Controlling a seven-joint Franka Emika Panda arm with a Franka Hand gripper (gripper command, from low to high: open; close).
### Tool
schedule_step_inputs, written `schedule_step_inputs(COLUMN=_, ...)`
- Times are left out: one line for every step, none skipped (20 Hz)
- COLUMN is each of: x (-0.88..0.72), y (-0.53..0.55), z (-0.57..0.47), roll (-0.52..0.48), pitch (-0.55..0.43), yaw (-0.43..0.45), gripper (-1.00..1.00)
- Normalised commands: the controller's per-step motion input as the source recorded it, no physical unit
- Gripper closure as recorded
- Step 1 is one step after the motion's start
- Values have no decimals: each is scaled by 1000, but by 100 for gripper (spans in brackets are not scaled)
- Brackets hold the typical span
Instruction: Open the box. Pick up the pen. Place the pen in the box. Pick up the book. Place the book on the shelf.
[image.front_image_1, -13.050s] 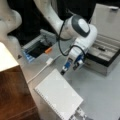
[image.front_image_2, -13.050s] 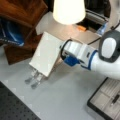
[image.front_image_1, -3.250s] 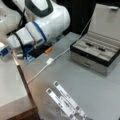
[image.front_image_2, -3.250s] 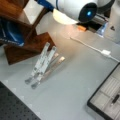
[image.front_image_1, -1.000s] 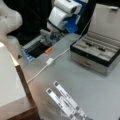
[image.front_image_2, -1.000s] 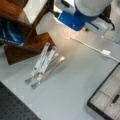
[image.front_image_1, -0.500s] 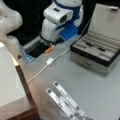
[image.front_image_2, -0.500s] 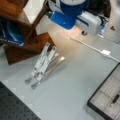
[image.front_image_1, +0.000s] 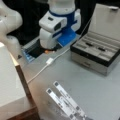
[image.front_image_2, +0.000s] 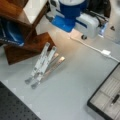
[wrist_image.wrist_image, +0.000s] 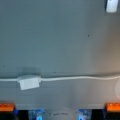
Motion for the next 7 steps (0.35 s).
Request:
schedule_step_inputs(x=-208, y=-2, z=-93, roll=203, pitch=-251, yaw=20, gripper=-100)
schedule_step_inputs(x=-197, y=-2, z=-88, roll=203, pitch=-238, yaw=25, gripper=-100)
schedule_step_inputs(x=-190, y=-3, z=-88, roll=203, pitch=-228, yaw=27, gripper=-100)
schedule_step_inputs(x=-185, y=-10, z=-101, roll=197, pitch=-229, yaw=36, gripper=-100)
schedule_step_inputs(x=-182, y=-20, z=-119, roll=196, pitch=-231, yaw=45, gripper=-100)
schedule_step_inputs(x=-182, y=-26, z=-132, roll=196, pitch=-229, yaw=48, gripper=-100)
schedule_step_inputs(x=-184, y=-34, z=-148, roll=184, pitch=-226, yaw=56, gripper=-100)
